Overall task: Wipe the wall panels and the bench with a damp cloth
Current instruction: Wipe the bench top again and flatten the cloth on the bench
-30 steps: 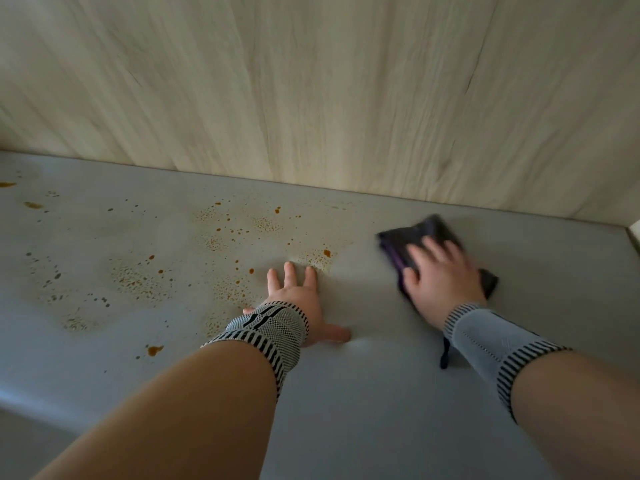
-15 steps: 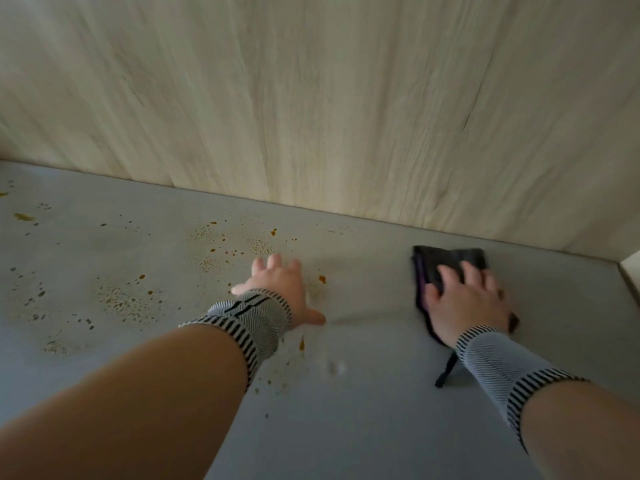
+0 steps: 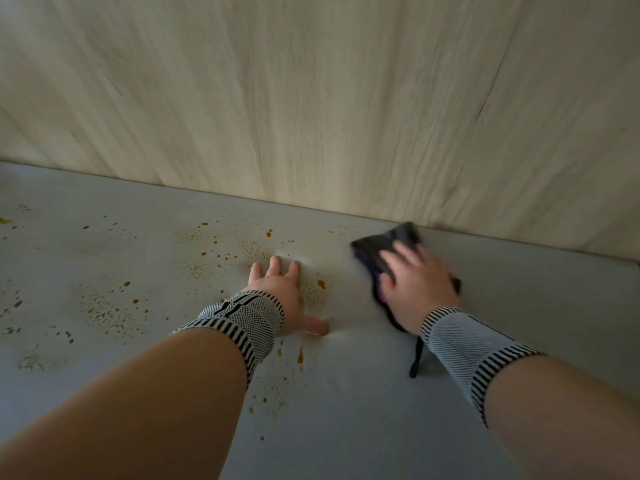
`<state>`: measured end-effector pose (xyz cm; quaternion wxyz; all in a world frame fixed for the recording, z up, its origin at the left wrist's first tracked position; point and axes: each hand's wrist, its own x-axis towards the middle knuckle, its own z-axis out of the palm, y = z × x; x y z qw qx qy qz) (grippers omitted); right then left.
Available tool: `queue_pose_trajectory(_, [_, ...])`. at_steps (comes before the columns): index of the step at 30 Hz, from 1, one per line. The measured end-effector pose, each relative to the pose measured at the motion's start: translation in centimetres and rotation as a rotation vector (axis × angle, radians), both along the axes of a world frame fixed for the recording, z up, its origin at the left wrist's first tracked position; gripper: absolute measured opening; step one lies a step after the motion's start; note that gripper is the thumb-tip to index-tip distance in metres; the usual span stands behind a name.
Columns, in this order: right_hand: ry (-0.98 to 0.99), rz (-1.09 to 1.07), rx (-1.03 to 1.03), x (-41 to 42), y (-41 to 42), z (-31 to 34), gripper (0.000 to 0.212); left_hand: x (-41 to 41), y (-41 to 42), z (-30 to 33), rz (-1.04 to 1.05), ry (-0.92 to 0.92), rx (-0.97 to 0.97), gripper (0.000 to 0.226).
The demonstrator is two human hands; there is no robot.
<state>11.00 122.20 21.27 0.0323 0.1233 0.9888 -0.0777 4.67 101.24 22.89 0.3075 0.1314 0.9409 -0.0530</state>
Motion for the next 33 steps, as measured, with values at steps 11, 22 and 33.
queue_pose_trajectory(11, [-0.01, -0.12, -0.08, -3.4, -3.6, 0.1, 0.05, 0.4, 0.2, 0.7, 0.001, -0.004, -0.007, 0.135])
queue_pose_trajectory(22, [0.036, -0.263, -0.015, -3.3, -3.8, 0.1, 0.048, 0.1, -0.3, -0.5, 0.066, -0.019, 0.048, 0.14])
queue_pose_trajectory(33, [0.058, -0.011, 0.108, -9.5, -7.4, 0.5, 0.043, -0.2, -0.4, -1.3, 0.05, -0.017, 0.076, 0.139])
